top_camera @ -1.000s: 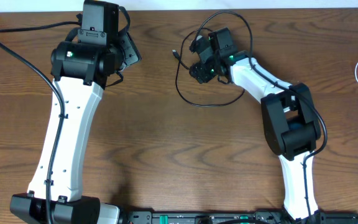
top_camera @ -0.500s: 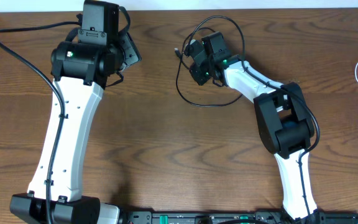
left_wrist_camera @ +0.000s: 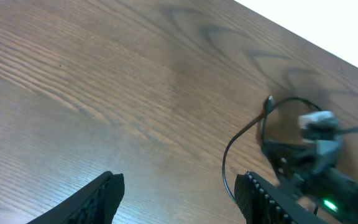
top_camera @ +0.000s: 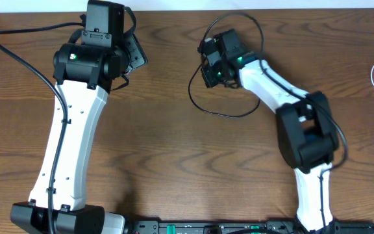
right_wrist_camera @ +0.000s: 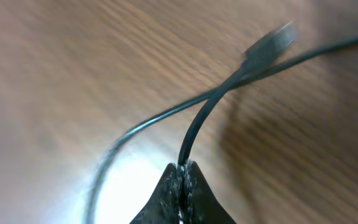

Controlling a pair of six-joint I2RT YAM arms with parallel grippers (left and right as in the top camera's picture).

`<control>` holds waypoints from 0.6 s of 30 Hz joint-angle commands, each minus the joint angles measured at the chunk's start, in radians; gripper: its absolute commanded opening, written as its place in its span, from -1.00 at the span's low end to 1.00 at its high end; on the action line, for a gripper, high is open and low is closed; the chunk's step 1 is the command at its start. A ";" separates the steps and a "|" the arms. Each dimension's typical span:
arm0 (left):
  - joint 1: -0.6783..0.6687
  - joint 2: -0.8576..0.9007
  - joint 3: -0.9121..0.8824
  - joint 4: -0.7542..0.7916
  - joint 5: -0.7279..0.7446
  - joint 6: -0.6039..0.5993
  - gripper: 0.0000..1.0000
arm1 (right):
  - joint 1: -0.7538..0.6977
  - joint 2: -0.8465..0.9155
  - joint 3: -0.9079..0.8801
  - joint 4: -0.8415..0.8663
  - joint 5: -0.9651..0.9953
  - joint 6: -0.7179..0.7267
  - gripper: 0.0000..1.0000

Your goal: Untangle cables

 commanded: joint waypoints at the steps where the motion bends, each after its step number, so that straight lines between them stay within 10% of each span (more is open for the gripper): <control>1: -0.002 0.003 0.003 -0.002 -0.002 -0.006 0.26 | -0.001 -0.117 0.004 -0.055 -0.113 -0.009 -0.98; 18: -0.002 0.004 0.003 0.007 -0.002 -0.006 0.26 | 0.037 -0.116 0.000 -0.547 -0.003 -0.273 -0.93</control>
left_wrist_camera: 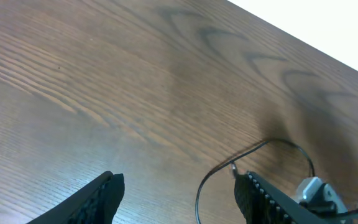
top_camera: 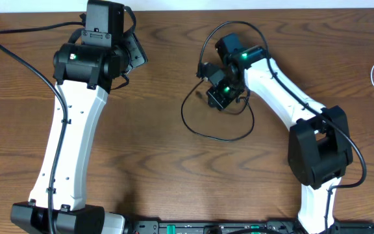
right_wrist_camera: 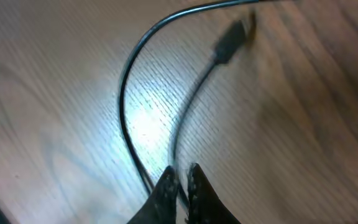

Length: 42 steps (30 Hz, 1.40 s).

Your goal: Untangle cables

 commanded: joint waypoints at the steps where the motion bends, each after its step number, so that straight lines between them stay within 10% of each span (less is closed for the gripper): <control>1: -0.002 0.004 0.003 -0.004 -0.002 -0.006 0.26 | -0.003 0.018 -0.004 0.000 0.113 0.019 -0.94; 4: -0.002 0.004 0.003 -0.011 -0.002 -0.005 0.26 | -0.023 0.018 -0.004 -0.006 0.169 0.093 -0.87; 7: -0.002 0.004 0.003 -0.010 -0.002 -0.005 0.26 | -0.043 0.018 -0.004 -0.023 0.190 0.140 -0.24; 14: -0.002 0.004 0.003 -0.010 -0.002 -0.006 0.26 | -0.106 0.024 -0.004 -0.073 0.243 0.472 0.05; 38: -0.002 0.004 0.003 -0.006 -0.002 -0.005 0.26 | -0.105 0.124 -0.090 0.018 0.422 0.685 -0.36; 42: -0.002 0.004 0.003 -0.006 -0.002 -0.006 0.26 | -0.105 0.124 -0.133 0.044 0.418 0.685 -0.69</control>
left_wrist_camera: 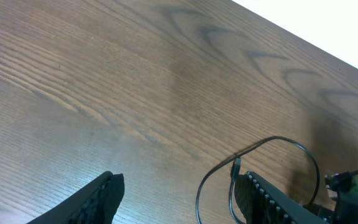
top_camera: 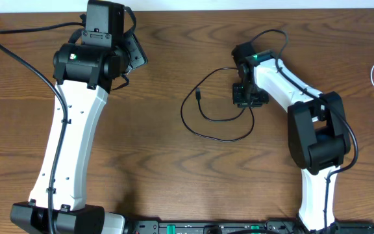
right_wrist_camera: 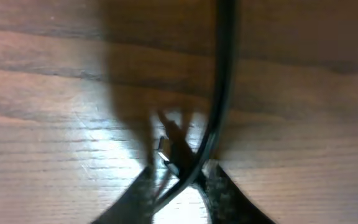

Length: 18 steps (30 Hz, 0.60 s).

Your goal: Untangle cables

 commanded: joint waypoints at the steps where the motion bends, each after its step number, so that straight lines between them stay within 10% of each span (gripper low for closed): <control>1: -0.002 0.004 0.003 -0.001 -0.002 -0.006 0.26 | 0.008 0.017 -0.051 0.008 0.011 0.014 -0.82; 18: -0.002 0.004 0.003 0.002 -0.002 -0.006 0.26 | -0.175 -0.022 0.511 -0.144 -0.074 -0.124 -0.98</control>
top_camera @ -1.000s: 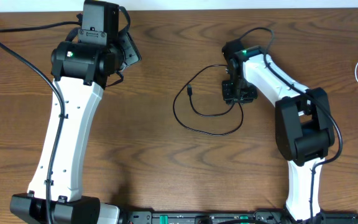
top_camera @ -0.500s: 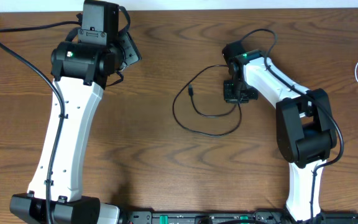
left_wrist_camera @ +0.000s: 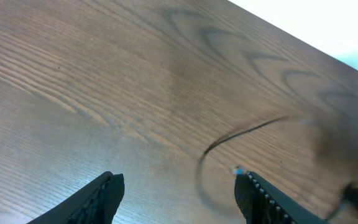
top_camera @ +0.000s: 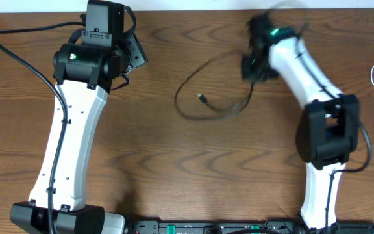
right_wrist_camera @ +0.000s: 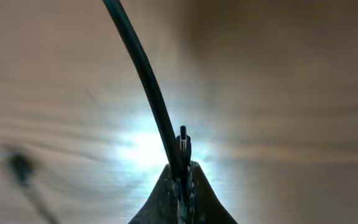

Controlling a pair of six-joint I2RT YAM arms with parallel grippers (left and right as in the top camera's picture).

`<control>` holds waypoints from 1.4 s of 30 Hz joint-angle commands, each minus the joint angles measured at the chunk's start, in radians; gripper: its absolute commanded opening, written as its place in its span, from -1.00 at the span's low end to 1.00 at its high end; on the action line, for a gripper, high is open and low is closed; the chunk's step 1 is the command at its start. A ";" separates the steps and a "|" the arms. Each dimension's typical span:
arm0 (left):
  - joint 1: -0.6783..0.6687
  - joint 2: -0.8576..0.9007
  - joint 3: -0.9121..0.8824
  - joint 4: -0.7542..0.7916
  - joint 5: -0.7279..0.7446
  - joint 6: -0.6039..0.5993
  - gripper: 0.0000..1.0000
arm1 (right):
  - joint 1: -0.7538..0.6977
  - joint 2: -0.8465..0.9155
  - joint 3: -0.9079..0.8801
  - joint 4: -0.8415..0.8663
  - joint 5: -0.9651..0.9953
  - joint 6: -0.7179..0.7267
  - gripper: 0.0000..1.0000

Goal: Untangle cables
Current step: 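Carry the black cable to the far right edge with the right gripper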

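Observation:
A thin black cable [top_camera: 208, 112] lies in a blurred loop at mid-table, its plug end [top_camera: 203, 99] inside the loop. My right gripper [top_camera: 250, 65], near the far edge, is shut on the black cable [right_wrist_camera: 138, 62], which runs up and to the left from the pinched jaws [right_wrist_camera: 180, 177]. Off at the far left, my left gripper [top_camera: 134, 55] stays open and empty. In its own view the fingers [left_wrist_camera: 107, 193] stand wide apart, with the cable [left_wrist_camera: 229, 140] blurred beyond them.
A white cable lies coiled at the table's right edge. The far table edge [top_camera: 193, 9] runs just behind both grippers. Both arms' dark supply cables hang beside the arms. Bare wood lies between the arms.
My right gripper has moved from mid-table toward the far edge and is now pinched on the black cable. The loop has shifted left and back and shows blurred. The left arm is unchanged.
My right gripper first held the black cable, crossed over itself, near the far edge. It then stood lower at mid-table with the jaws slightly parted, then further right with the cable between the fingers. Now it grips the cable at the far edge.

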 commanded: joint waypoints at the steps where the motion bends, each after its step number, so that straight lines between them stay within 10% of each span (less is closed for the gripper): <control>1: -0.002 0.004 0.003 -0.003 -0.002 -0.006 0.26 | -0.080 -0.044 0.182 -0.016 -0.021 -0.061 -0.98; 8: -0.002 0.004 0.003 -0.002 -0.002 -0.006 0.26 | -0.270 -0.046 0.418 0.072 -0.012 -0.064 -0.97; 39: -0.003 0.034 0.003 0.032 0.002 -0.058 0.26 | -0.912 0.158 0.392 0.288 -0.164 0.042 -0.97; 40: -0.003 0.037 0.003 0.032 0.007 -0.059 0.26 | -0.920 0.166 0.392 0.285 -0.163 0.041 -0.75; 42: -0.002 0.040 0.003 0.032 0.022 -0.058 0.26 | -0.934 0.176 0.392 0.277 -0.163 0.041 0.33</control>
